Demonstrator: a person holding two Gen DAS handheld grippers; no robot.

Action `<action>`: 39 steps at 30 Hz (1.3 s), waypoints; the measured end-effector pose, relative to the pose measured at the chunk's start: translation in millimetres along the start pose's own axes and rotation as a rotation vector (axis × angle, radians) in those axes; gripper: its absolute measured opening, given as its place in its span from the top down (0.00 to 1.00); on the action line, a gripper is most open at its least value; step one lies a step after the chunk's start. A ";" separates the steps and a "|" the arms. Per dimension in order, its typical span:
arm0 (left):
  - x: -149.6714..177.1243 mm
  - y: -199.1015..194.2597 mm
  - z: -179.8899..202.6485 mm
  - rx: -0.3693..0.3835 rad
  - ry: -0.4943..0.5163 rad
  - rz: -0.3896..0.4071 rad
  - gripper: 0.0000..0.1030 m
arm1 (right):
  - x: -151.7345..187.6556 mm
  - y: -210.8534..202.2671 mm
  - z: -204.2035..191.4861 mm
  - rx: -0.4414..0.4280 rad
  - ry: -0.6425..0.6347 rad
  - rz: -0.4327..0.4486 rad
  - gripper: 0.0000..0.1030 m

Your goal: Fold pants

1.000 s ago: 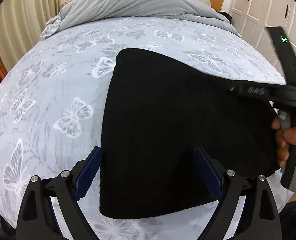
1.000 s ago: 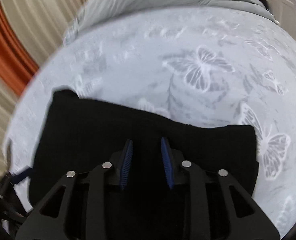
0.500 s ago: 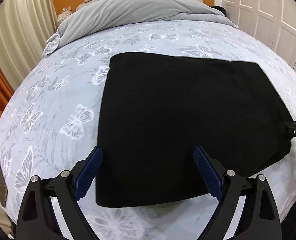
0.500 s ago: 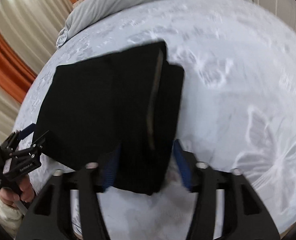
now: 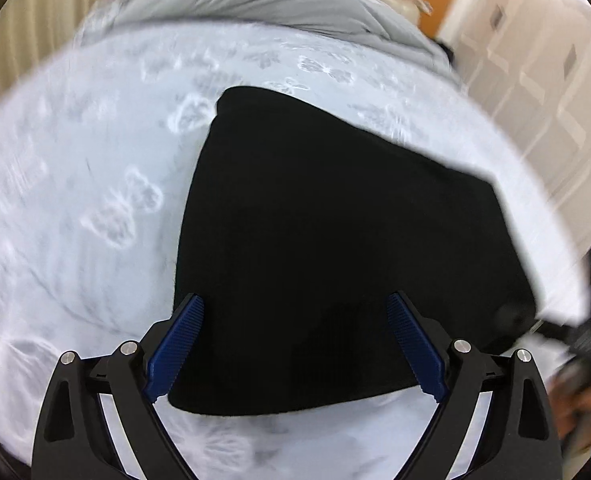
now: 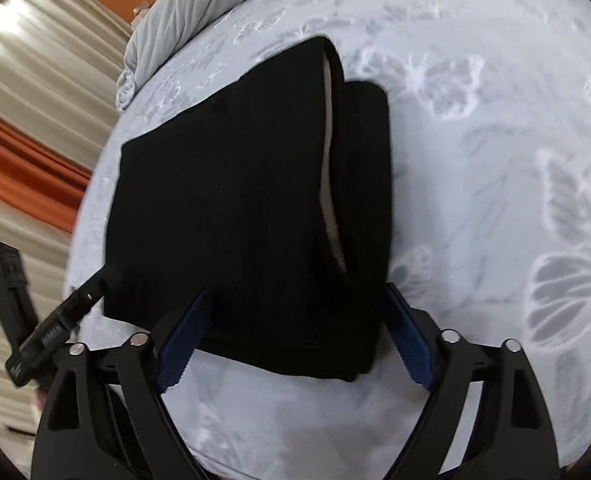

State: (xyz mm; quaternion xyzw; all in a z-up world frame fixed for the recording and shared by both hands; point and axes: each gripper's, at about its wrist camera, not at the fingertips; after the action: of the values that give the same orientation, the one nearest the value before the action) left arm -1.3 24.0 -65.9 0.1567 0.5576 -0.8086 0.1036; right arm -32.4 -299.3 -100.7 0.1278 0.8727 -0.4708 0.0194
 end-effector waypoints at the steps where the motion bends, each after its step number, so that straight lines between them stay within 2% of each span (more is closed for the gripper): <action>1: -3.6 0.0 -9.0 0.056 -0.040 -0.010 0.12 | -1.1 1.7 0.8 -0.013 0.008 0.002 0.13; 2: -8.0 2.5 -18.1 0.105 -0.078 -0.030 0.12 | -2.7 3.0 1.3 -0.023 0.013 0.003 0.13; 5: -15.6 10.8 -29.4 0.155 -0.131 -0.064 0.11 | -8.5 7.3 6.3 -0.089 0.054 0.012 0.10; 9: -19.3 10.6 -31.1 0.167 -0.171 -0.041 0.11 | -13.2 7.7 11.5 -0.162 0.094 0.034 0.11; 10: -18.1 10.7 -31.5 0.175 -0.178 -0.035 0.11 | -13.2 7.1 10.7 -0.156 0.080 0.048 0.32; 11: -19.9 12.7 -31.2 0.181 -0.179 -0.039 0.12 | -12.7 7.0 9.6 -0.140 0.061 0.052 0.57; 13: -21.3 15.1 -25.2 0.171 -0.136 -0.033 0.16 | -11.6 -2.7 5.0 -0.187 0.044 0.067 0.65; 15: -18.2 1.8 -14.3 0.089 -0.084 -0.007 0.65 | -4.1 -26.9 -16.1 -0.204 -0.048 0.092 0.67; 17: -11.5 -22.1 -9.0 0.158 -0.028 -0.017 0.81 | 6.7 -45.8 -27.2 -0.214 -0.091 0.093 0.67; 18: -5.8 -35.4 -6.4 0.203 -0.007 -0.025 0.80 | 13.5 -51.4 -28.9 -0.187 -0.111 0.088 0.65; 19: -2.5 -42.1 -5.2 0.207 0.003 -0.023 0.75 | 17.1 -50.0 -27.0 -0.148 -0.117 0.078 0.59; 20: 3.0 -48.4 -3.3 0.177 0.019 -0.001 0.50 | 19.7 -44.1 -20.3 -0.106 -0.106 0.057 0.56; 21: 5.8 -49.5 -3.4 0.118 0.016 0.024 0.17 | 20.3 -28.8 -7.8 -0.028 -0.049 0.009 0.50; 22: 9.5 -48.3 -7.4 0.015 -0.015 0.075 0.12 | 18.8 -18.7 0.2 0.025 -0.004 -0.022 0.47; 23: 9.7 -45.5 -10.3 -0.029 -0.030 0.087 0.14 | 18.1 -14.3 3.9 0.012 0.014 -0.022 0.36; 24: 7.0 -39.4 -13.8 -0.044 -0.040 0.066 0.14 | 16.9 -12.3 2.8 -0.030 0.014 -0.008 0.33; 25: 3.3 -32.3 -17.3 -0.022 -0.053 0.029 0.14 | 14.8 -12.3 1.5 -0.034 0.004 -0.006 0.29; 27: -1.9 -15.9 -30.8 0.077 -0.132 -0.052 0.14 | 14.1 -9.3 -7.1 -0.029 -0.021 0.001 0.21; 29: -1.5 3.1 -38.1 0.187 -0.215 -0.122 0.13 | 12.8 -2.0 -14.1 -0.024 -0.021 -0.002 0.20; 32: -3.4 22.9 -39.2 0.206 -0.243 -0.127 0.12 | 11.3 2.8 -15.9 -0.027 -0.019 0.016 0.21; 33: -4.8 26.7 -37.2 0.214 -0.236 -0.122 0.13 | 8.9 3.7 -16.0 -0.046 -0.015 0.031 0.26; 34: -7.5 28.7 -36.2 0.231 -0.232 -0.108 0.17 | 3.6 2.0 -10.3 -0.062 -0.011 0.037 0.45; 35: -10.2 29.8 -36.1 0.255 -0.234 -0.108 0.42 | 1.5 4.4 -10.0 -0.084 -0.010 0.036 0.58; 36: -9.4 29.7 -38.3 0.290 -0.244 -0.125 0.61 | 1.8 -1.3 -11.4 -0.121 -0.014 0.042 0.60; 37: -7.9 22.6 -41.5 0.333 -0.273 -0.135 0.68 | 4.9 -14.2 -18.5 -0.153 -0.045 0.058 0.63; 38: -5.9 11.0 -40.5 0.339 -0.268 -0.124 0.78 | 7.7 -21.8 -24.4 -0.167 -0.073 0.068 0.65; 39: -1.6 -9.4 -36.5 0.336 -0.237 -0.097 0.83 | 14.5 -36.2 -32.4 -0.193 -0.110 0.083 0.65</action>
State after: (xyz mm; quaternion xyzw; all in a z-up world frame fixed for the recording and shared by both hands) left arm 2.0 61.4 -69.2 0.0486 0.4055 -0.9071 0.1020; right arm -52.3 -288.5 -55.3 0.1353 0.9056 -0.3897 0.0987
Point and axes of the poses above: each gripper's, at about its wrist camera, not at the fingertips, and y roughly the way its jaws point, z to its right, x to its underside, and after that the axes turned 10 degrees about -z, right-handed
